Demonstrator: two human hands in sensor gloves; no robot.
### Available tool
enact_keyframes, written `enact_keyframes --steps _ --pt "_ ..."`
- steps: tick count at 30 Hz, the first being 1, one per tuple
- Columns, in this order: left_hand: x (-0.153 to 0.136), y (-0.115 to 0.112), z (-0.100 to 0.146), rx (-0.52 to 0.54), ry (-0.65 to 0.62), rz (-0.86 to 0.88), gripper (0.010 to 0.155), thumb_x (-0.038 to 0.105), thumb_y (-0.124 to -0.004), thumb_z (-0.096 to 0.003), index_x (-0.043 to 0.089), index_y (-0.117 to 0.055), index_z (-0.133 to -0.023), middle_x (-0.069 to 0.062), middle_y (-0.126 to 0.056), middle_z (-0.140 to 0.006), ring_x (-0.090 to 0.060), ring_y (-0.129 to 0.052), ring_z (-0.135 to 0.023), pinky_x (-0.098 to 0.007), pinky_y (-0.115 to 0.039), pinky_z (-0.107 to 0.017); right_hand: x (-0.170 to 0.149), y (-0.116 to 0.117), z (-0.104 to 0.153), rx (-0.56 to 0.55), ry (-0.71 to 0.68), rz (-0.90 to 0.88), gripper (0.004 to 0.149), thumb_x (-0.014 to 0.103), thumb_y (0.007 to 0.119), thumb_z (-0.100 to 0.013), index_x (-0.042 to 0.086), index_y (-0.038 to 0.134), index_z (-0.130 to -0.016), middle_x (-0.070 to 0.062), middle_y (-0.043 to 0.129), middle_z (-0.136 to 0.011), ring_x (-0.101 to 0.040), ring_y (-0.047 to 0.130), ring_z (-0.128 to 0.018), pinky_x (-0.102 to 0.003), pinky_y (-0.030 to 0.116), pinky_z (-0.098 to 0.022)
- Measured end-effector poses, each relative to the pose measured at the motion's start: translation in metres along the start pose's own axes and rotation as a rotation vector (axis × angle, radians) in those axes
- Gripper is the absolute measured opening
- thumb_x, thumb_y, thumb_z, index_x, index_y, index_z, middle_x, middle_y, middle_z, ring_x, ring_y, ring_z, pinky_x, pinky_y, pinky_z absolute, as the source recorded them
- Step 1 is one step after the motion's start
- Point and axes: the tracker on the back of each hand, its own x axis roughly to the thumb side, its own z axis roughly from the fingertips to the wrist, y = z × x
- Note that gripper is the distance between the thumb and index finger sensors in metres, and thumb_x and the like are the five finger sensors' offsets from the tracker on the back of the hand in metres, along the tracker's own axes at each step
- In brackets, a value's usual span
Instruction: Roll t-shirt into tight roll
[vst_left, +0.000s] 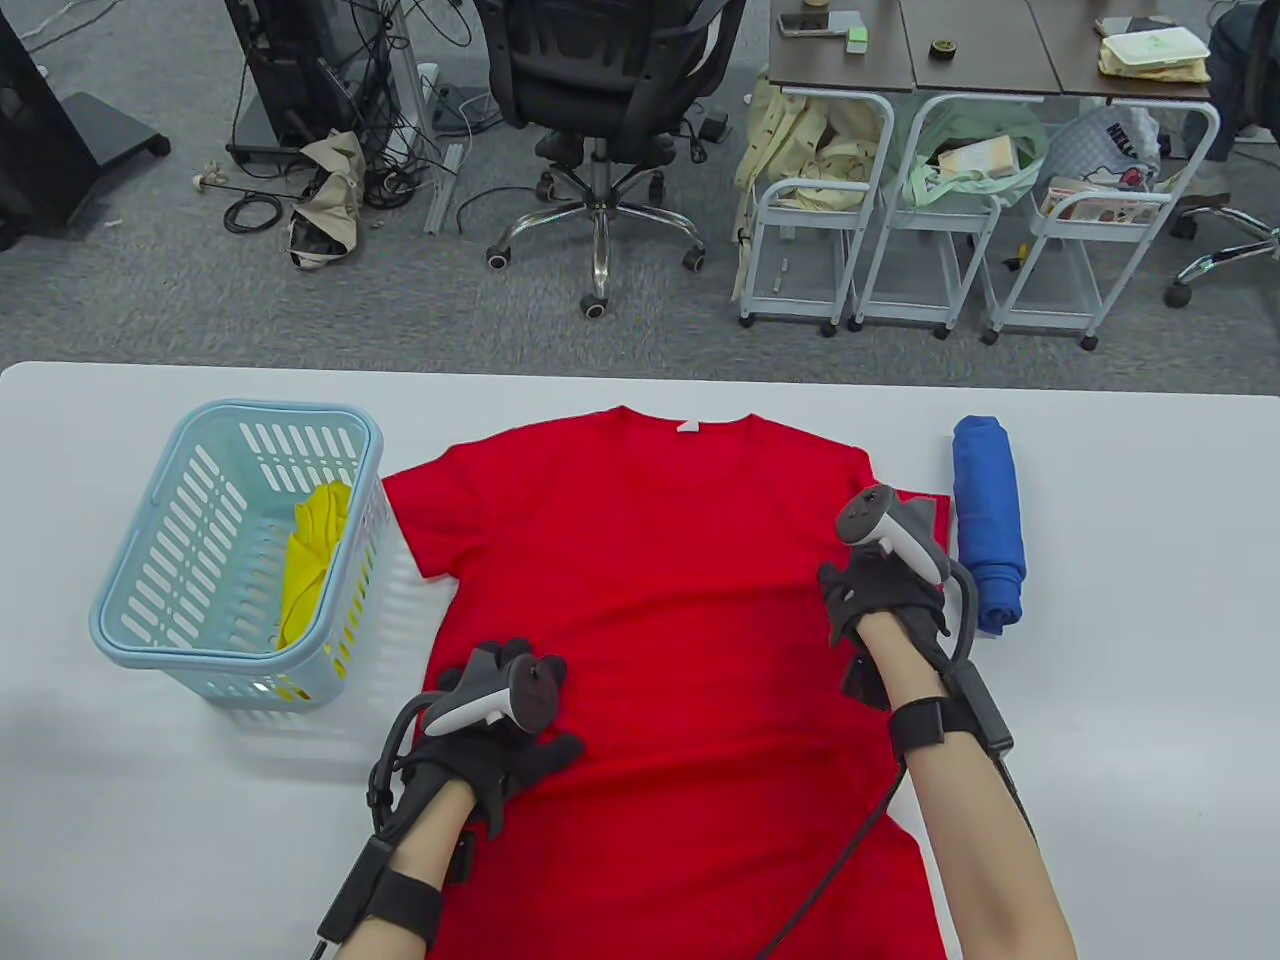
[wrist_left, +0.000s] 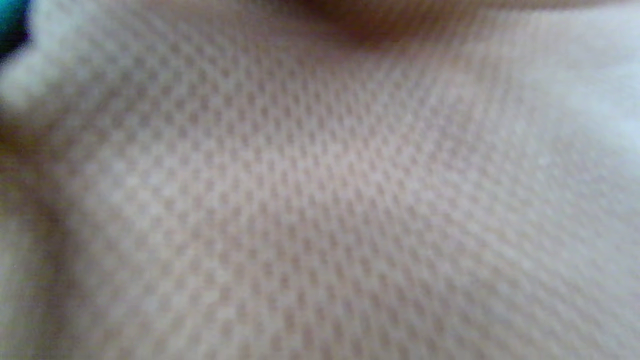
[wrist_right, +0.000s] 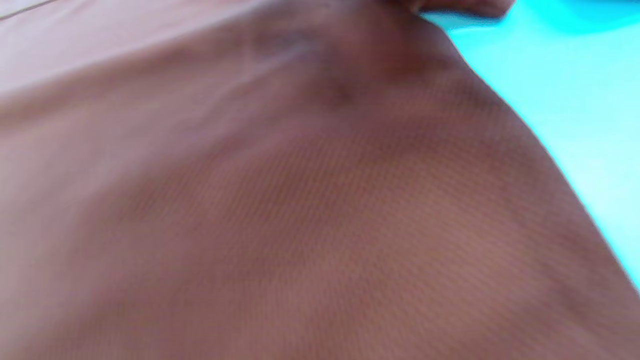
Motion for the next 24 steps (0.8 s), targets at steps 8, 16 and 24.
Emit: enact_keyframes --steps 8,16,24 --pt "0.001 0.001 0.002 0.056 0.017 -0.019 0.077 0.071 -0.023 -0.0508 0.035 0.021 -0.103 -0.008 0.032 -0.107 -0.04 0.023 -0.099 -0.066 0.001 -0.068 0.003 0.016 -0.018 0.137 -0.005 0.085 0.083 0.06 0.052 -0.056 0.02 0.002 -0.11 -0.013 -0.002 -0.111 -0.041 0.002 -0.104 -0.056 0.027 -0.074" --pt "0.005 0.014 0.011 0.223 0.051 -0.046 0.074 0.066 -0.024 -0.0524 0.034 0.009 -0.11 -0.011 0.02 -0.115 -0.042 0.014 -0.105 -0.067 -0.006 -0.072 0.006 0.014 -0.036 0.142 0.051 0.051 0.081 0.057 0.045 -0.056 0.023 -0.011 -0.104 -0.009 -0.018 -0.105 -0.038 -0.015 -0.099 -0.055 0.012 -0.074" --pt "0.004 0.012 0.019 0.207 0.006 -0.016 0.074 0.066 -0.031 -0.0548 0.033 -0.005 -0.116 -0.012 0.004 -0.122 -0.044 -0.002 -0.111 -0.068 -0.019 -0.076 0.036 0.034 0.039 0.066 -0.164 0.274 0.081 0.059 0.053 -0.055 0.017 0.016 -0.113 -0.018 0.013 -0.114 -0.047 0.019 -0.106 -0.058 0.034 -0.073"
